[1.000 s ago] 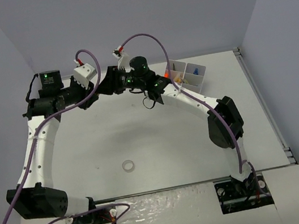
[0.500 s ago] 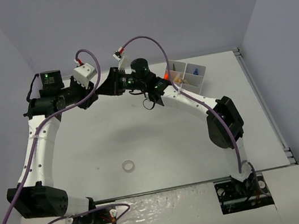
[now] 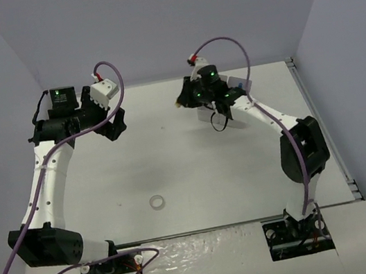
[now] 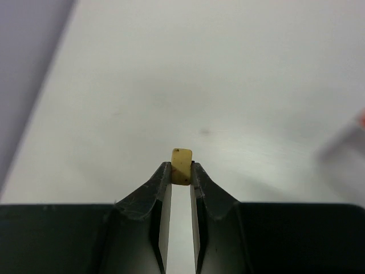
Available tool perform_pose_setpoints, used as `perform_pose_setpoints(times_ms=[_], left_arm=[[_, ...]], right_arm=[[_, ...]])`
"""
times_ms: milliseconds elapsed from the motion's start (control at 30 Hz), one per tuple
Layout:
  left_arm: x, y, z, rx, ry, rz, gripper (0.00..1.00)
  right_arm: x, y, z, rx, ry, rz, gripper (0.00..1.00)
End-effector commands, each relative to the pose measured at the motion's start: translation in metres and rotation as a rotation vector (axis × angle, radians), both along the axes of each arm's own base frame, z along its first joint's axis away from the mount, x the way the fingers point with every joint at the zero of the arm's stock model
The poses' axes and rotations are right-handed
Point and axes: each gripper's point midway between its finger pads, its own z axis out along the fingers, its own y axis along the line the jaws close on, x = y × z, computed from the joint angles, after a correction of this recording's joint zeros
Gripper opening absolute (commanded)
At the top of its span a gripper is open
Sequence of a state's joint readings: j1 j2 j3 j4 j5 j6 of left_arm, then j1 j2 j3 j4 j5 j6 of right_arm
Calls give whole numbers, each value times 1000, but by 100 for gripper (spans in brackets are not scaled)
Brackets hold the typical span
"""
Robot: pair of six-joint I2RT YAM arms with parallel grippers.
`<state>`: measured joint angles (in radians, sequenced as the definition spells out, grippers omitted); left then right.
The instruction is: Sort the stationery into containers
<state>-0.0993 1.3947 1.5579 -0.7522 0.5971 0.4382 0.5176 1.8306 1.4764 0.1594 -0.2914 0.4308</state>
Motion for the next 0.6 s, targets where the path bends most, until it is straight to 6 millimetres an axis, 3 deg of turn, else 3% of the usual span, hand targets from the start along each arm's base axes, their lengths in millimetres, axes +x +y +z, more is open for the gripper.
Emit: perform_pose_setpoints(times_ms=[0,100,200,300,567], left_arm=[[2,17,7,76,-54,64,97],[9,26,-7,118,-24,108,97],[11,31,-12,136,-6,131,97],[9,33,-19,150,12,130,97],[5,38,-19,157,-3,136,97]], right_arm=[[14,-154,16,-468,-115,-372,0],[11,-203,-13,-563,-38,-455,0],[13,-227,-28,-625,-2,-503,0],[20,-233,-33,-646,11,-512,0],[25,-220,-62,-621,71,-458,0]])
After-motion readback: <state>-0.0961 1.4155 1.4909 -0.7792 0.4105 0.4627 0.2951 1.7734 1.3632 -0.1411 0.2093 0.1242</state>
